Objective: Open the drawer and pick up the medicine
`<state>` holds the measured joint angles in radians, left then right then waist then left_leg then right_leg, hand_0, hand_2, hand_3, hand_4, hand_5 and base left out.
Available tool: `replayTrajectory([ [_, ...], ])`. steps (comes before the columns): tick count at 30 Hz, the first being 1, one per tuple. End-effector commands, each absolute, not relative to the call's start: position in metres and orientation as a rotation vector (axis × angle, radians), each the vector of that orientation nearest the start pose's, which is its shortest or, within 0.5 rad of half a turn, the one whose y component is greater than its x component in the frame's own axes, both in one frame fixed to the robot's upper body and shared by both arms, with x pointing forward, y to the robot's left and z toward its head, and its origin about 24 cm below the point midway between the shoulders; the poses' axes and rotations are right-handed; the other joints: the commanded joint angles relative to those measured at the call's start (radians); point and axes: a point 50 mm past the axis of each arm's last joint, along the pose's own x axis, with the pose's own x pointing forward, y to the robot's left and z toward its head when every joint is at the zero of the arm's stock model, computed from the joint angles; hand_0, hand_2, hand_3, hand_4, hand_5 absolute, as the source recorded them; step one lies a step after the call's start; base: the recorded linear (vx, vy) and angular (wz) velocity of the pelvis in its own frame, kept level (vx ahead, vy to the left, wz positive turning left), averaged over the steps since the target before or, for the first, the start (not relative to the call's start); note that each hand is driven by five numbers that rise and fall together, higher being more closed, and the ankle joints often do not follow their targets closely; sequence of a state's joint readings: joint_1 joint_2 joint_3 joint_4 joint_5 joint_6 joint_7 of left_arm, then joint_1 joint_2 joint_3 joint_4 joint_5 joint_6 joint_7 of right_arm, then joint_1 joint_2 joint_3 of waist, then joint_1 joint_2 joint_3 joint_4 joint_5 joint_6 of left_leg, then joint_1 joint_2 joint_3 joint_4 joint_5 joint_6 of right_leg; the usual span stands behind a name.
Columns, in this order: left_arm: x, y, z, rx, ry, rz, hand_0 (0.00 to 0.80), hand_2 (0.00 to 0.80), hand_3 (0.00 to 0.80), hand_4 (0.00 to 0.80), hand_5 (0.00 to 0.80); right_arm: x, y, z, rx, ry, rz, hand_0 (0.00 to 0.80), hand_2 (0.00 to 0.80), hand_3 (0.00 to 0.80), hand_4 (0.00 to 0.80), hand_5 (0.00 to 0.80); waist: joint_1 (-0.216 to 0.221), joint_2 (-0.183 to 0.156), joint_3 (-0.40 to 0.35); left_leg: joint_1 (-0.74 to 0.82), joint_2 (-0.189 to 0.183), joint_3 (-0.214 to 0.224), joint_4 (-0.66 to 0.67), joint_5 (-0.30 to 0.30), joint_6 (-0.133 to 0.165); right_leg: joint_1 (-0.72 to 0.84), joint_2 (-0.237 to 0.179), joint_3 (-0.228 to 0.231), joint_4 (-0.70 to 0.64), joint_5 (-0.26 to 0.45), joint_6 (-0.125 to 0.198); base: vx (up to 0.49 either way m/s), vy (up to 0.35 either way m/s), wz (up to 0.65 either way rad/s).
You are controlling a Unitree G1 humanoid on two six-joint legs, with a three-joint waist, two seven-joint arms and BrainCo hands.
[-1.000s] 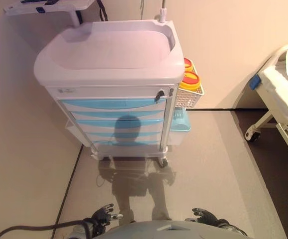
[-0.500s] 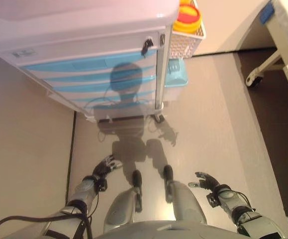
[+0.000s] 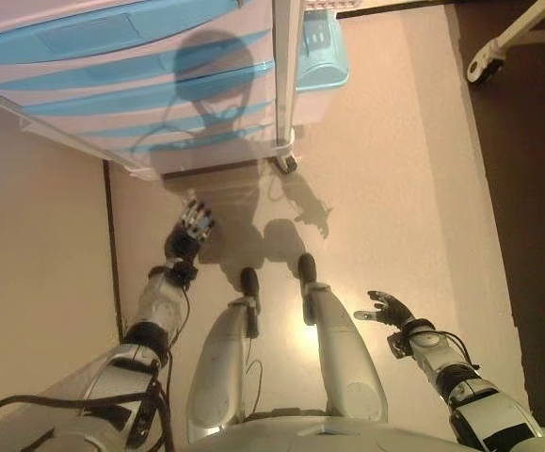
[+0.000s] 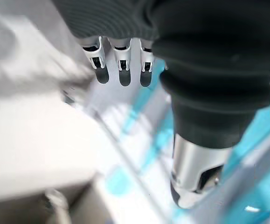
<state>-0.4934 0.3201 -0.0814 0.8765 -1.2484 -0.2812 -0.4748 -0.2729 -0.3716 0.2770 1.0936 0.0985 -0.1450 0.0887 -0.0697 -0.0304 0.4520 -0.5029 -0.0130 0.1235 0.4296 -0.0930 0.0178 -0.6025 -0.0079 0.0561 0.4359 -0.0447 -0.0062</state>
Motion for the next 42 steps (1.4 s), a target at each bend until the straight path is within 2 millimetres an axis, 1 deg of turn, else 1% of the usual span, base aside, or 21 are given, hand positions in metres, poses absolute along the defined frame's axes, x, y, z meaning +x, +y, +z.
replayTrajectory([
  [1, 0.328, 0.259, 0.064, -0.885, -0.394, -0.08, 0.0, 0.0, 0.0, 0.0, 0.0, 0.21, -0.234, -0.103, -0.372, 0.747, 0.139, 0.0, 0.0, 0.0, 0.0, 0.0, -0.015, -0.039, -0.044, -0.047, -0.042, 0.024, 0.084, -0.088, 0.048, 0.031, 0.021, -0.003, -0.081, 0.035, 0.03, 0.024, -0.008, -0.19],
  [7, 0.342, 0.28, 0.117, -0.956, -0.638, -0.128, 0.0, 0.0, 0.0, 0.0, 0.0, 0.201, -0.229, -0.109, -0.365, 0.754, 0.168, 0.0, 0.0, 0.0, 0.0, 0.0, -0.035, -0.065, -0.036, -0.057, -0.031, 0.042, 0.129, -0.129, 0.047, 0.039, 0.023, 0.013, -0.098, 0.045, 0.035, 0.045, 0.005, -0.13],
  [11, 0.348, 0.295, 0.153, -0.961, -0.771, -0.147, 0.0, 0.0, 0.0, 0.0, 0.0, 0.197, -0.228, -0.111, -0.365, 0.752, 0.188, 0.0, 0.0, 0.0, 0.0, 0.0, -0.046, -0.077, -0.031, -0.069, -0.025, 0.053, 0.159, -0.152, 0.047, 0.042, 0.024, 0.019, -0.103, 0.048, 0.036, 0.043, -0.005, -0.05],
  [16, 0.353, 0.304, 0.196, -0.948, -0.9, -0.188, 0.0, 0.0, 0.0, 0.0, 0.0, 0.194, -0.224, -0.113, -0.363, 0.739, 0.207, 0.0, 0.0, 0.0, 0.0, 0.0, -0.052, -0.09, -0.02, -0.087, -0.026, 0.05, 0.19, -0.173, 0.048, 0.043, 0.026, 0.022, -0.107, 0.05, 0.034, 0.026, -0.014, -0.09],
  [21, 0.354, 0.307, 0.225, -0.958, -0.979, -0.23, 0.0, 0.0, 0.0, 0.0, 0.0, 0.195, -0.221, -0.112, -0.358, 0.725, 0.212, 0.0, 0.0, 0.0, 0.0, 0.0, -0.054, -0.096, -0.005, -0.091, -0.029, 0.044, 0.196, -0.179, 0.049, 0.046, 0.03, 0.02, -0.108, 0.051, 0.031, 0.006, -0.015, 0.03],
  [25, 0.354, 0.31, 0.241, -0.956, -1.02, -0.24, 0.0, 0.0, 0.0, 0.0, 0.0, 0.196, -0.219, -0.111, -0.358, 0.72, 0.22, 0.0, 0.0, 0.0, 0.0, 0.0, -0.053, -0.104, 0.004, -0.092, -0.029, 0.04, 0.198, -0.181, 0.05, 0.052, 0.033, 0.019, -0.11, 0.051, 0.031, 0.004, -0.022, 0.01],
  [30, 0.355, 0.313, 0.253, -0.919, -0.994, -0.241, 0.0, 0.0, 0.0, 0.0, 0.0, 0.195, -0.216, -0.112, -0.341, 0.715, 0.227, 0.0, 0.0, 0.0, 0.0, 0.0, -0.045, -0.118, 0.012, -0.094, -0.028, 0.033, 0.203, -0.185, 0.052, 0.062, 0.034, 0.011, -0.117, 0.055, 0.034, 0.005, -0.068, 0.04],
  [32, 0.356, 0.314, 0.251, -0.902, -0.951, -0.216, 0.0, 0.0, 0.0, 0.0, 0.0, 0.196, -0.214, -0.111, -0.332, 0.711, 0.227, 0.0, 0.0, 0.0, 0.0, 0.0, -0.042, -0.121, 0.016, -0.094, -0.028, 0.03, 0.205, -0.187, 0.053, 0.065, 0.034, 0.008, -0.118, 0.055, 0.035, 0.006, -0.062, 0.05],
  [34, 0.359, 0.318, 0.243, -0.879, -0.867, -0.146, 0.0, 0.0, 0.0, 0.0, 0.0, 0.198, -0.212, -0.111, -0.323, 0.706, 0.231, 0.0, 0.0, 0.0, 0.0, 0.0, -0.038, -0.124, 0.018, -0.093, -0.028, 0.028, 0.205, -0.186, 0.053, 0.07, 0.034, 0.005, -0.119, 0.055, 0.036, 0.009, -0.057, 0.04],
  [36, 0.363, 0.322, 0.229, -0.849, -0.735, -0.05, 0.0, 0.0, 0.0, 0.0, 0.0, 0.199, -0.21, -0.11, -0.316, 0.7, 0.233, 0.0, 0.0, 0.0, 0.0, 0.0, -0.036, -0.125, 0.022, -0.094, -0.028, 0.027, 0.206, -0.185, 0.054, 0.074, 0.033, 0.002, -0.121, 0.055, 0.037, 0.002, -0.04, 0.02],
  [39, 0.366, 0.325, 0.211, -0.8, -0.583, 0.013, 0.0, 0.0, 0.0, 0.0, 0.0, 0.203, -0.207, -0.108, -0.313, 0.693, 0.236, 0.0, 0.0, 0.0, 0.0, 0.0, -0.034, -0.125, 0.028, -0.096, -0.029, 0.026, 0.207, -0.182, 0.055, 0.076, 0.032, -0.002, -0.124, 0.055, 0.037, 0.0, 0.0, 0.0],
  [42, 0.368, 0.328, 0.197, -0.769, -0.467, 0.044, 0.0, 0.0, 0.0, 0.0, 0.0, 0.206, -0.205, -0.107, -0.313, 0.686, 0.236, 0.0, 0.0, 0.0, 0.0, 0.0, -0.034, -0.124, 0.034, -0.099, -0.029, 0.027, 0.209, -0.181, 0.055, 0.077, 0.033, -0.003, -0.124, 0.055, 0.038, -0.006, -0.018, 0.04],
])
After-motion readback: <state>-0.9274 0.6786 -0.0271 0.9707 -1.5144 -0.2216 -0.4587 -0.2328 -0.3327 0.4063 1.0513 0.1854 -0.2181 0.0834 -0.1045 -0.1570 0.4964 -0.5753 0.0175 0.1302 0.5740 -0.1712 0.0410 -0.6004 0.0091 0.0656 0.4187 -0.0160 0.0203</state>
